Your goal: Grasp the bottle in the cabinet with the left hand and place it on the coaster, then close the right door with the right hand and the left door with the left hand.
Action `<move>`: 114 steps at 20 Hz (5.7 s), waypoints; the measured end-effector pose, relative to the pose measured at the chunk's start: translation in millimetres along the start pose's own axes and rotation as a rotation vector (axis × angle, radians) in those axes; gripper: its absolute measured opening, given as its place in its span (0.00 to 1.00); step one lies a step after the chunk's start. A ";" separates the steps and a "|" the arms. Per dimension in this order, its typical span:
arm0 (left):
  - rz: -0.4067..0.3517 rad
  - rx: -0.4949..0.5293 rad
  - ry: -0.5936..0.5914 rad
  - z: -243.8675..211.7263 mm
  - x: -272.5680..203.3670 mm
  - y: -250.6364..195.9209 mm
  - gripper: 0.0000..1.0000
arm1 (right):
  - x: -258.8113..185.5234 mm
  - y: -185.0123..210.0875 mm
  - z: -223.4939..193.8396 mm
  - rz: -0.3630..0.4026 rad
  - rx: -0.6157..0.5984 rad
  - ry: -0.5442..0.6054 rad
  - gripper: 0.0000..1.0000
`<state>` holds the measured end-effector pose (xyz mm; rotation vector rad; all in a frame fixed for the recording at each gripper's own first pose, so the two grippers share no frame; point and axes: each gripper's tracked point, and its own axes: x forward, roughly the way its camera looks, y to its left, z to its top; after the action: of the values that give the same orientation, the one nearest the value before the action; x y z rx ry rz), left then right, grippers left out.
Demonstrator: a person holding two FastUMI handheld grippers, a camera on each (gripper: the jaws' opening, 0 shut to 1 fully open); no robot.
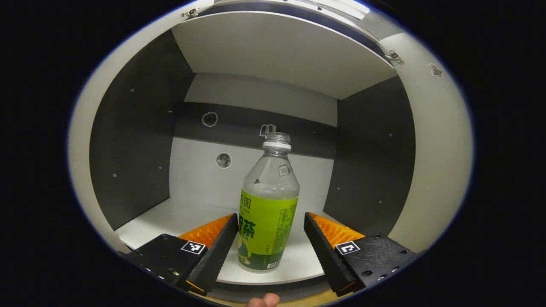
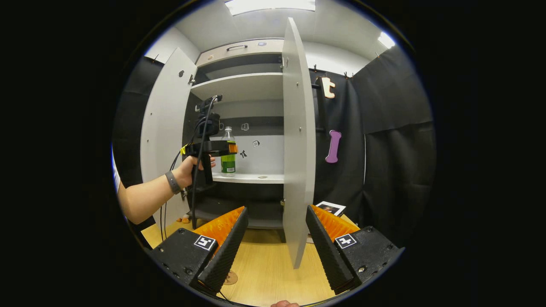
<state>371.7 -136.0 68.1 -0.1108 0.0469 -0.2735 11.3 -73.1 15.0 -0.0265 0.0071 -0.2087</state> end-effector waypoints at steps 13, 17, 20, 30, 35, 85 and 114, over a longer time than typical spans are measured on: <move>0.046 0.062 -0.044 14.5 10.2 16.1 0.71 | 7.1 -6.7 -3.3 0.001 0.015 -0.005 0.84; 0.007 0.074 -0.051 24.0 -4.0 9.4 0.70 | 3.1 -2.3 -1.8 0.008 0.012 -0.010 0.84; -0.031 0.066 -0.064 29.7 -29.1 0.0 0.71 | 0.4 0.6 0.7 0.019 0.005 -0.016 0.84; -0.127 0.071 -0.075 9.4 -130.1 -34.4 0.70 | -15.2 11.3 5.3 0.069 0.008 -0.032 0.84; -0.095 0.046 -0.062 -25.7 -165.9 -25.0 0.74 | -26.0 19.1 5.9 0.097 -0.007 -0.024 0.84; 0.049 0.184 0.037 -291.4 -282.9 -28.3 0.96 | -39.0 22.6 -4.7 0.141 -0.030 0.077 0.84; 0.046 0.086 -0.054 -76.3 -370.2 -39.6 0.94 | -43.5 4.5 71.1 0.236 0.124 -0.211 0.84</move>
<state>0.3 -81.0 8.4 -0.0315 -0.0160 -0.2258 -29.7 -57.9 86.2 0.0762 -0.2119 0.0304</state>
